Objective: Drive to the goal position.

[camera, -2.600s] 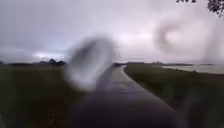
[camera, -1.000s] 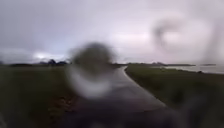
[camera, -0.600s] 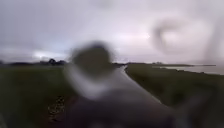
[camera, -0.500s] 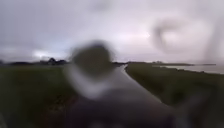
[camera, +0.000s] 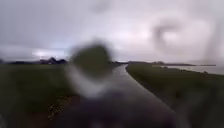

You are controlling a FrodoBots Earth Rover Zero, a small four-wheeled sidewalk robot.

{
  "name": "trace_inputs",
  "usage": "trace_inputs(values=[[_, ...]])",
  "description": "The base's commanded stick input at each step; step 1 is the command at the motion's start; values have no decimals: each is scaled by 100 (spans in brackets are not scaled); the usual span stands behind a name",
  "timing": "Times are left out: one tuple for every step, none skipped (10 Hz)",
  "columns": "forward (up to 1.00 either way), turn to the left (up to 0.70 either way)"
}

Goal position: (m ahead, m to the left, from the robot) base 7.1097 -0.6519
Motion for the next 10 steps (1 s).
trace_inputs(values=[[70,0],[70,0],[70,0],[70,0],[70,0],[70,0],[70,0],[70,0],[70,0],[70,0]])
